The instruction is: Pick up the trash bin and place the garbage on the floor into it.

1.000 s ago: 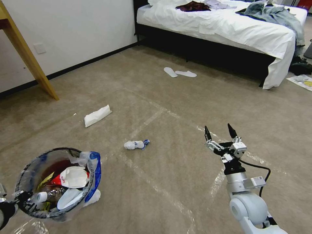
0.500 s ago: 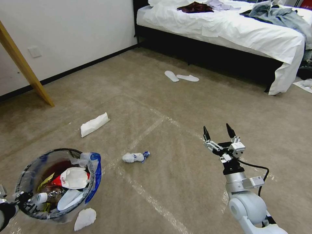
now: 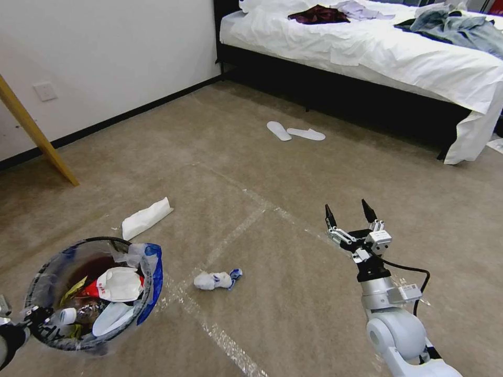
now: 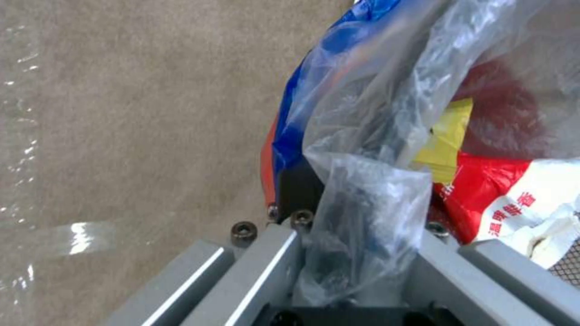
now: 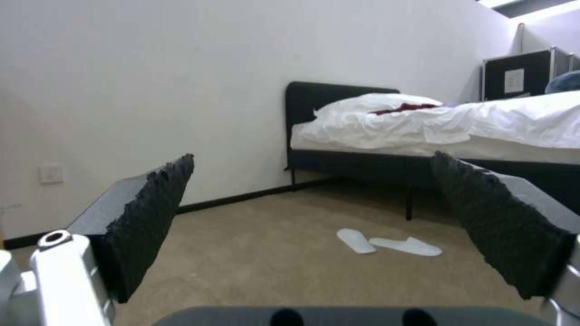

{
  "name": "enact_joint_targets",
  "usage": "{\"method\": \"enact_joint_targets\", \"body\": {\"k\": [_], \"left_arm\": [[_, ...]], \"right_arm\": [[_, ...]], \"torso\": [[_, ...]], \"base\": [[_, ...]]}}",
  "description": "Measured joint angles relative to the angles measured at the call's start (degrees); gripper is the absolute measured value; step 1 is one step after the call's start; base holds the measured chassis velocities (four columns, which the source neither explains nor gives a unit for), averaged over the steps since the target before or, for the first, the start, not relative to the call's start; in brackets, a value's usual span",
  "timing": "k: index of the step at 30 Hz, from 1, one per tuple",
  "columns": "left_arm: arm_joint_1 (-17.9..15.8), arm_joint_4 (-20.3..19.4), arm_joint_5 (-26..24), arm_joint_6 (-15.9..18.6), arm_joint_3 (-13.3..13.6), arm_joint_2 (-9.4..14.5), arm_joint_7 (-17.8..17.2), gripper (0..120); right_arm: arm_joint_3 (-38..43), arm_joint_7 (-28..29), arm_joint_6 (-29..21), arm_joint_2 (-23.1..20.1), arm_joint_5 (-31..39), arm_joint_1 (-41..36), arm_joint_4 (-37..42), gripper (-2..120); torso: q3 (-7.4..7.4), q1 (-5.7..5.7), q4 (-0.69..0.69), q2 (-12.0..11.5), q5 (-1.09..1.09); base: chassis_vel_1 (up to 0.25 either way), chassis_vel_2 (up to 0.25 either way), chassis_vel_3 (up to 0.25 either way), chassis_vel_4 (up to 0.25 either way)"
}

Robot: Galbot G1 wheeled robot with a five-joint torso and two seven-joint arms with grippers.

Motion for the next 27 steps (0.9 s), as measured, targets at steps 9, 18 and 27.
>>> {"method": "enact_joint_targets", "body": {"k": [9, 18, 27], "left_arm": [[-0.2, 0.4, -0.4, -0.1, -0.2, 0.5, -0.1, 0], [-0.8, 0.8, -0.4, -0.3, 0.3, 0.7, -0.4, 0], [-0.6, 0.2, -0.4, -0.4, 0.0, 0.6, -0.4, 0]], "right_arm": [[-0.4, -0.2, 0.0, 0.1, -0.3, 0.5, -0.7, 100], [-0.9, -0.3, 0.6, 0.1, -0.9, 0.9, -1.5, 100], [-4.0, -2.9, 4.3, -6.7, -0.1, 4.7, -5.2, 100]], "torso": [[0.0, 0.0, 0.0, 0.0, 0.0], [0.0, 0.0, -0.01, 0.0, -0.01], [0.0, 0.01, 0.0, 0.0, -0.01]], "base": [[-0.135, 0.137, 0.138, -0.139], [-0.179, 0.175, 0.171, -0.184], [-0.085, 0.102, 0.087, -0.084]]}}
